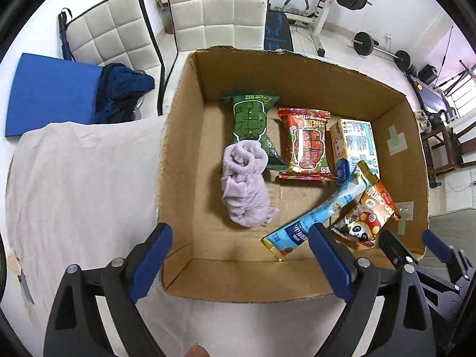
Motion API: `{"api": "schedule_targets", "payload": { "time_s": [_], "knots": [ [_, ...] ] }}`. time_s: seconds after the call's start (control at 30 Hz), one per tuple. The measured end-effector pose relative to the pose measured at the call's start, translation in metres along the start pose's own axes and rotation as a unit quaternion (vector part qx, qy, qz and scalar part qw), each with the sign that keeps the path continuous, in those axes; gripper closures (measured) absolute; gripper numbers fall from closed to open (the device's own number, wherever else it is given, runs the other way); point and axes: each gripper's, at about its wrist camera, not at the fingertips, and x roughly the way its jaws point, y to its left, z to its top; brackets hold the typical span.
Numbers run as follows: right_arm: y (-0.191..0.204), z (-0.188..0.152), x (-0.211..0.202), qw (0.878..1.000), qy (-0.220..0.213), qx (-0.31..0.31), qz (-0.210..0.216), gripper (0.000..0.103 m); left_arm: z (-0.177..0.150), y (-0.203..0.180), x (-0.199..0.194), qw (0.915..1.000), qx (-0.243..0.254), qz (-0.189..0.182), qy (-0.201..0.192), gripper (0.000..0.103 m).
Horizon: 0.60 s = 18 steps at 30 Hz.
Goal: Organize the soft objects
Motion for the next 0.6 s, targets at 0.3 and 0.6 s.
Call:
{"api": "schedule_targets", "payload": {
  "time_s": [0.3, 0.6],
  "knots": [
    [0.002, -0.008, -0.025, 1.0, -0.019, -0.022, -0.011, 0.0, -0.014, 0.0, -0.023, 0.9996, -0.002, 0.015, -0.023, 0.009],
    [-0.008, -0.024, -0.078, 0.999, -0.048, -0.02, 0.008, 0.0, -0.045, -0.007, -0.086, 0.9977, -0.001, 0.014, -0.067, 0.009]
  ]
}}
